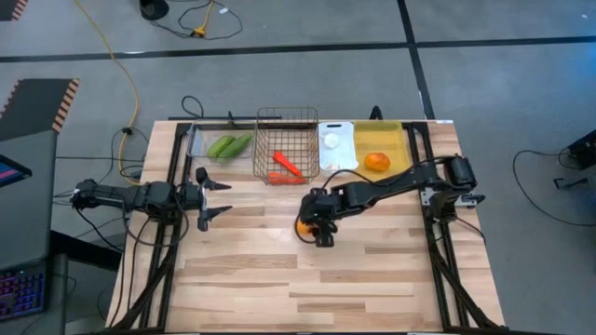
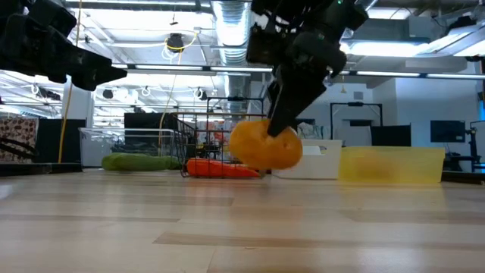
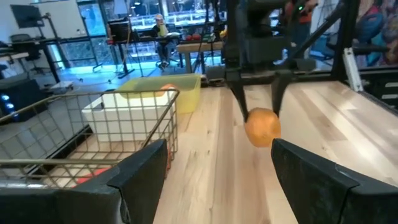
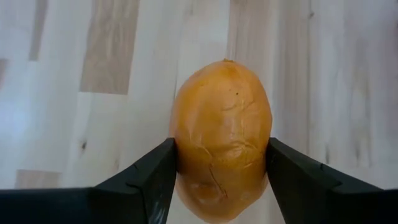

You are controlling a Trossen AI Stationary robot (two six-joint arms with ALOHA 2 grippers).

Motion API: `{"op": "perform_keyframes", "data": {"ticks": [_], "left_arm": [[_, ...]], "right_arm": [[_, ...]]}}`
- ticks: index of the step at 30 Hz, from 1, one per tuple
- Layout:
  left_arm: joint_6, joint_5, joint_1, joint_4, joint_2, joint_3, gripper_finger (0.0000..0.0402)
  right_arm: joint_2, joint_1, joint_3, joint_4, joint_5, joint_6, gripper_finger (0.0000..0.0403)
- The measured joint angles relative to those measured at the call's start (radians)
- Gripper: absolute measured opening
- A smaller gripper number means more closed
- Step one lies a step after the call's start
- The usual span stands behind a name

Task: Sort produce into baskets
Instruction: Put the potato into the yellow bin

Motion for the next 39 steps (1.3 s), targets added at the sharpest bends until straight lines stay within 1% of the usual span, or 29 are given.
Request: {"op": "perform_keyframes", "data": {"ticks": [7, 11, 13, 17, 21, 24, 28, 32, 36, 39], "left_arm": [[0.038, 0.028, 0.000, 0.019, 0.000, 0.000, 0.0277], [0.129, 0.028, 0.000, 0.206, -0.001, -0.063, 0.0277], [0.153, 0.033, 0.010, 0.220, 0.001, -0.064, 0.0277], [0.138, 0.038, 0.053, 0.208, -0.002, -0.064, 0.0277], [0.142, 0.084, 0.108, 0.206, -0.002, -0.064, 0.0277], [0.162, 0.101, 0.156, 0.205, -0.002, -0.065, 0.0277], [0.156, 0.160, 0.227, 0.202, -0.002, -0.065, 0.0277], [0.124, 0.230, 0.280, 0.173, -0.002, -0.066, 0.0277], [0.103, 0.245, 0.306, 0.149, -0.002, -0.066, 0.0277], [0.099, 0.253, 0.311, 0.149, -0.002, -0.066, 0.0277]], "right_arm": [[-0.109, -0.008, 0.000, -0.044, 0.002, -0.001, 0.0254], [-0.186, -0.025, 0.000, -0.087, 0.019, -0.001, 0.0254], [-0.227, -0.032, 0.000, -0.113, 0.065, -0.002, 0.0254], [-0.309, -0.059, 0.000, -0.196, 0.175, -0.003, 0.0254], [-0.388, -0.101, 0.000, -0.320, 0.308, 0.005, 0.0254], [-0.438, -0.150, 0.000, -0.424, 0.396, 0.056, 0.0254], [-0.480, -0.238, 0.000, -0.555, 0.452, 0.137, 0.0254], [-0.481, -0.344, 0.000, -0.646, 0.454, 0.157, 0.0254], [-0.466, -0.448, 0.000, -0.717, 0.453, 0.157, 0.0254], [-0.450, -0.516, 0.000, -0.726, 0.453, 0.157, 0.0254]]}}
